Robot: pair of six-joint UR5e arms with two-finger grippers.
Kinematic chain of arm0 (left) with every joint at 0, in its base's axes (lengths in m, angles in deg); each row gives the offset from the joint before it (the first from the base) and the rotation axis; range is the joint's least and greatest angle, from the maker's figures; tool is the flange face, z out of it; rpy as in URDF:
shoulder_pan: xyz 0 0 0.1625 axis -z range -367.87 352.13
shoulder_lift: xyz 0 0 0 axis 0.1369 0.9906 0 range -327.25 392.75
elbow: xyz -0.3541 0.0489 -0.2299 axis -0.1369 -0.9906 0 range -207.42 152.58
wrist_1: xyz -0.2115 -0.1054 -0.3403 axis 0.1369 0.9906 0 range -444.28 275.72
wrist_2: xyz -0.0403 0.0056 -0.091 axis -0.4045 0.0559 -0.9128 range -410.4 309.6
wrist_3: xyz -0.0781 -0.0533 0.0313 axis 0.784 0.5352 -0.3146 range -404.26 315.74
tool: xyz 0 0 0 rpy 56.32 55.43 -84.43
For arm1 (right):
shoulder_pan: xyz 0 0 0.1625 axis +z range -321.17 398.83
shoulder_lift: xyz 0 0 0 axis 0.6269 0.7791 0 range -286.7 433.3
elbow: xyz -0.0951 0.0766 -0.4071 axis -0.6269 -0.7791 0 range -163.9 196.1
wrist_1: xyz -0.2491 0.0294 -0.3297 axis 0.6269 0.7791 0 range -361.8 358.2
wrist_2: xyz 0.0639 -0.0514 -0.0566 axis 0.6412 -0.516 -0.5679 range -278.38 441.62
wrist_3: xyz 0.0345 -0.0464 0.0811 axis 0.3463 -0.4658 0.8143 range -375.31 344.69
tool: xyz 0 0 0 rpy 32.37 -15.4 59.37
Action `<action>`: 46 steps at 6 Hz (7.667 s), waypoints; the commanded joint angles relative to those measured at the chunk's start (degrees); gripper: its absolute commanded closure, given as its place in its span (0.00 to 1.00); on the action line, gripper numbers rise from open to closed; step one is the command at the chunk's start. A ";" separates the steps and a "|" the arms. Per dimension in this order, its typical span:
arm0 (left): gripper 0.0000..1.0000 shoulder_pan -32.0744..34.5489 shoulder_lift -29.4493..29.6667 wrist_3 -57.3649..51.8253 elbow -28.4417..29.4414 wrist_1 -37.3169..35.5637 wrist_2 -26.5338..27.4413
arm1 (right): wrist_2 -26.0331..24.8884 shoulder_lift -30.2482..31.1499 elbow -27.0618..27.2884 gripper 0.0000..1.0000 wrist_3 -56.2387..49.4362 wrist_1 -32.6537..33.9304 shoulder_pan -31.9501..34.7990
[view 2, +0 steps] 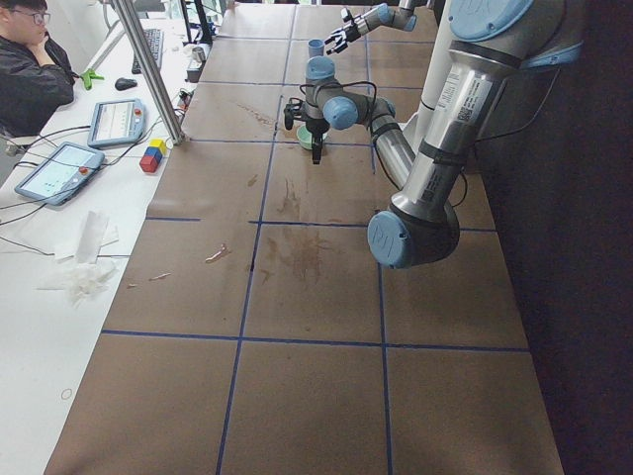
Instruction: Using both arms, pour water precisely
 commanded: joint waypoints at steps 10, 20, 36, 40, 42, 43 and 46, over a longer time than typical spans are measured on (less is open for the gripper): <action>0.00 -0.02 0.17 0.00 -0.20 0.00 0.00 | 55.17 -0.87 -6.81 0.00 -18.06 -8.90 43.84; 0.00 -0.02 0.43 0.00 -0.29 0.00 0.00 | 94.17 -13.79 18.69 0.00 -66.06 83.84 79.93; 0.94 -12.42 18.45 25.84 27.93 18.63 12.13 | 94.15 -22.08 6.91 0.00 -80.68 96.95 80.96; 1.00 -11.98 18.28 25.84 26.88 18.46 11.87 | 94.15 -22.08 6.91 0.00 -80.59 96.96 80.96; 1.00 -5.34 15.66 25.58 22.76 18.37 2.19 | 94.15 -22.08 6.82 0.00 -80.59 96.96 80.96; 1.00 -1.82 11.20 21.83 18.04 18.28 -1.72 | 94.23 -21.99 6.82 0.00 -80.59 96.96 80.96; 1.00 6.45 0.04 7.69 12.12 18.54 -7.02 | 94.32 -21.82 6.99 0.00 -80.59 96.96 80.96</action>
